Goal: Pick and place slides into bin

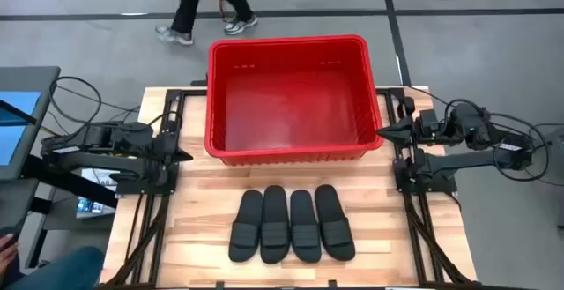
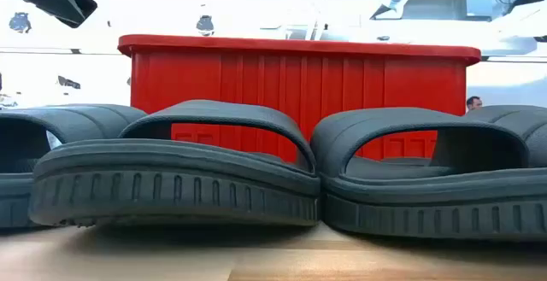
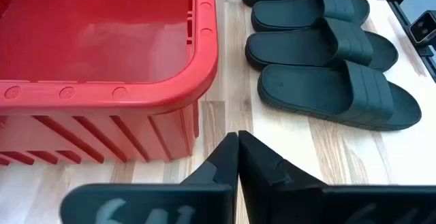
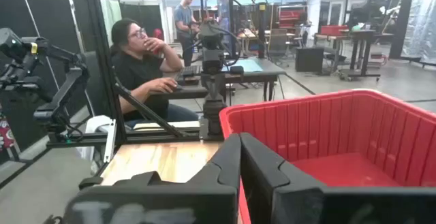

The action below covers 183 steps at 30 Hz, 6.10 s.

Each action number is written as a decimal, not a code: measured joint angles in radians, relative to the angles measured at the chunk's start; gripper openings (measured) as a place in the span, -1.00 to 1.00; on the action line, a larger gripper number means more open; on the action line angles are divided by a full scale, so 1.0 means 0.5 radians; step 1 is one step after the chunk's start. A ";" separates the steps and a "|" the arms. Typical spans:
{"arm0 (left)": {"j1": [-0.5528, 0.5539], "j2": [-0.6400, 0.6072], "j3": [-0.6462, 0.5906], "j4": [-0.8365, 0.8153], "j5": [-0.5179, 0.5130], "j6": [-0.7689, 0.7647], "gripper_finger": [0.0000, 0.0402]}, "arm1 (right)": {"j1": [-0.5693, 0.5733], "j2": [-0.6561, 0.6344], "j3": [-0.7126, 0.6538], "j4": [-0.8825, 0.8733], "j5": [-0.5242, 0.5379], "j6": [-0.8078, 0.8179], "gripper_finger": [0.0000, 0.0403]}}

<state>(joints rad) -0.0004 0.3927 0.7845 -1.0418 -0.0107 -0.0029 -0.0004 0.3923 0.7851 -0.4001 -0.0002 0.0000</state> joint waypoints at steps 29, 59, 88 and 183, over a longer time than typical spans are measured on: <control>0.000 0.000 -0.001 0.000 0.000 0.000 -1.00 | 0.000 0.000 0.000 0.000 0.000 0.000 -1.00; 0.000 0.000 0.000 0.000 0.000 0.000 -1.00 | 0.000 0.000 0.000 0.000 0.000 0.000 -1.00; 0.000 0.000 0.000 0.000 0.000 0.000 -1.00 | 0.000 0.000 0.000 0.000 0.000 0.000 -1.00; -1.379 0.805 0.014 1.837 -0.809 0.441 -1.00 | 0.000 0.000 0.000 0.000 0.000 0.000 -1.00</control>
<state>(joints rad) -0.6899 0.7954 0.7914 -0.1234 -0.4153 0.2176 -0.0006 0.3923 0.7852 -0.4003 -0.0002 0.0002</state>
